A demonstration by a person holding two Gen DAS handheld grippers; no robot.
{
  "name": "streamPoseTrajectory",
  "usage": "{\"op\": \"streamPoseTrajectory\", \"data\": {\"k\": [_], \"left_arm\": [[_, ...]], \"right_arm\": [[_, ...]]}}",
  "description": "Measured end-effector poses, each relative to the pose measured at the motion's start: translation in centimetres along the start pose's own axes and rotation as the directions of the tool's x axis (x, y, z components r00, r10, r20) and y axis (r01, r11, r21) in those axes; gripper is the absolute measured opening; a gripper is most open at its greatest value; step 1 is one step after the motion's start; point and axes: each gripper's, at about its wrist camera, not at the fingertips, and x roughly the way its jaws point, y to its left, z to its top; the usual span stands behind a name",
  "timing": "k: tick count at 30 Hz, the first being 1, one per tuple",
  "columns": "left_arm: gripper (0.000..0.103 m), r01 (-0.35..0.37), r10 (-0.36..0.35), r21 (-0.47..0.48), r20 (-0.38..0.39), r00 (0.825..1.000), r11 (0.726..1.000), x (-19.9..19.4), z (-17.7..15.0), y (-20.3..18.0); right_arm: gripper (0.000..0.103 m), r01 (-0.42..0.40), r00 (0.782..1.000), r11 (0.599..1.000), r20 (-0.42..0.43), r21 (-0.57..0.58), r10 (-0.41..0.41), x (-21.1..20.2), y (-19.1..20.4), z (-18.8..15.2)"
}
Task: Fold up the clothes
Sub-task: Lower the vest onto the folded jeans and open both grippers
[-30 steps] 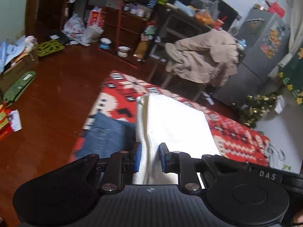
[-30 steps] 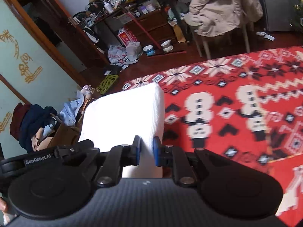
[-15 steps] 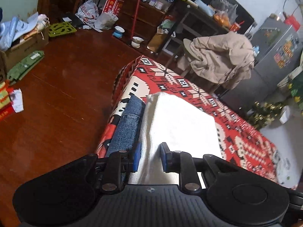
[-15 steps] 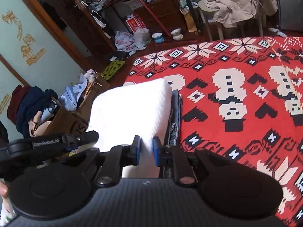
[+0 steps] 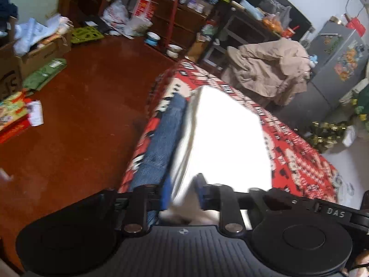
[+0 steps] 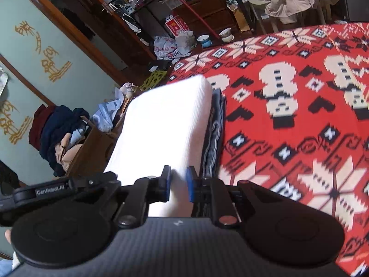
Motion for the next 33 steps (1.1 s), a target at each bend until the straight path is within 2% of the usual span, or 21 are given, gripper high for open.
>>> {"op": "streamPoseTrajectory", "data": {"k": [5, 7, 9, 11, 12, 15, 18, 19, 22, 26, 28, 30, 33], "left_arm": [[0.019, -0.010, 0.010, -0.030, -0.002, 1.000, 0.999, -1.2, -1.9, 0.5], [0.011, -0.026, 0.025, -0.039, -0.018, 1.000, 0.999, -1.5, -2.5, 0.7], [0.010, -0.054, 0.052, -0.045, -0.031, 0.998, 0.998, -1.9, -2.9, 0.9], [0.010, -0.046, 0.045, -0.066, -0.013, 0.999, 0.997, -2.7, -2.8, 1.1], [0.010, -0.040, 0.040, -0.078, -0.002, 0.999, 0.996, -3.1, -2.6, 1.2], [0.011, 0.010, -0.004, -0.096, 0.066, 0.998, 0.995, -4.2, -0.7, 1.1], [0.025, 0.016, -0.009, -0.072, 0.105, 0.994, 0.997, -3.4, 2.5, 0.2], [0.027, 0.021, -0.013, -0.063, 0.110, 0.994, 0.998, -2.6, 3.6, -0.1], [0.027, 0.035, -0.031, -0.051, 0.076, 0.997, 0.998, 0.8, 7.1, -1.0], [0.027, -0.006, 0.006, -0.010, 0.017, 1.000, 1.000, 5.0, 10.4, -2.6], [0.033, -0.021, 0.021, 0.000, -0.013, 1.000, 1.000, 6.5, 11.3, -3.1], [0.033, -0.028, 0.028, 0.011, -0.033, 0.999, 1.000, 7.5, 11.5, -3.5], [0.027, -0.029, 0.030, 0.023, -0.057, 0.998, 0.999, 8.2, 11.1, -3.7]], "right_arm": [[0.015, -0.004, 1.000, 1.000, -0.019, -0.010, 0.004, -1.1, 0.5, -2.1], [0.014, -0.012, 0.999, 1.000, -0.031, -0.019, 0.011, -1.7, 0.6, -3.0], [0.013, -0.017, 0.999, 1.000, -0.042, -0.023, 0.016, -2.3, 0.6, -3.5], [0.006, -0.024, 0.998, 1.000, -0.051, -0.017, 0.023, -2.8, 0.3, -3.4], [0.006, -0.024, 0.999, 1.000, -0.047, -0.007, 0.024, -3.1, 0.1, -3.1], [0.006, -0.033, 0.999, 0.999, -0.001, 0.007, 0.033, -3.9, -0.8, -0.8], [0.008, -0.017, 0.999, 1.000, 0.037, 0.022, 0.017, -3.7, -1.9, 2.0], [0.008, -0.020, 0.999, 0.999, 0.039, 0.039, 0.018, -3.1, -2.3, 3.1], [0.010, -0.046, 0.998, 0.994, 0.035, 0.096, 0.043, -1.0, -3.4, 6.4], [0.010, -0.056, 0.998, 0.990, 0.033, 0.129, 0.052, 2.0, -3.9, 10.2], [0.011, -0.052, 0.999, 0.989, 0.006, 0.139, 0.051, 3.6, -4.2, 11.5], [0.011, -0.042, 0.999, 0.986, -0.014, 0.159, 0.045, 4.9, -4.3, 12.1], [0.011, -0.029, 0.999, 0.983, -0.038, 0.181, 0.037, 6.1, -4.3, 12.1]]}}
